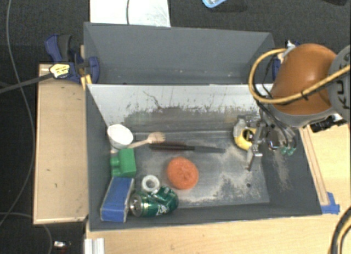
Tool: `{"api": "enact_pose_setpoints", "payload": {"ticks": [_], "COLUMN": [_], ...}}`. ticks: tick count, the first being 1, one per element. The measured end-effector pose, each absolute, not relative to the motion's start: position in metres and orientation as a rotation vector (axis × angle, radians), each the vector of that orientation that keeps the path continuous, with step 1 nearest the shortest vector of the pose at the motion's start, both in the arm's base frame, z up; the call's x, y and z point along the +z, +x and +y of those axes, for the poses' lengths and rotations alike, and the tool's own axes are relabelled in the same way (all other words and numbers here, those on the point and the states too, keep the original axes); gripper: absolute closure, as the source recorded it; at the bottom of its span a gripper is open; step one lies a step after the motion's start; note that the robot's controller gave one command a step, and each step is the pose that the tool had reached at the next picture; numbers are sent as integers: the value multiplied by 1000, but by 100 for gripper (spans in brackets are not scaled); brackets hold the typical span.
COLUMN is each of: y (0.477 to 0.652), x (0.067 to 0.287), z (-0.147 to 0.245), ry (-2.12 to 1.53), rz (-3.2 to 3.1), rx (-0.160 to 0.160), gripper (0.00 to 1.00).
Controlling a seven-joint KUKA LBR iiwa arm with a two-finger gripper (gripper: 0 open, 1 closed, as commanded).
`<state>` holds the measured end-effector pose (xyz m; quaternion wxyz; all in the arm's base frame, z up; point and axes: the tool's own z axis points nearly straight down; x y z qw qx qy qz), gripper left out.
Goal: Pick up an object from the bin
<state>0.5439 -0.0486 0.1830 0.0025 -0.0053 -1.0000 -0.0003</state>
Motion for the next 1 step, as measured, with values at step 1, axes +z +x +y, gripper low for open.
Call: {"api": "enact_pose_setpoints", "payload": {"ticks": [1], "y": [546], "x": [187], "z": [-48], "ry": [-14], "rz": [-3145], "rx": [0], "gripper": [0]}}
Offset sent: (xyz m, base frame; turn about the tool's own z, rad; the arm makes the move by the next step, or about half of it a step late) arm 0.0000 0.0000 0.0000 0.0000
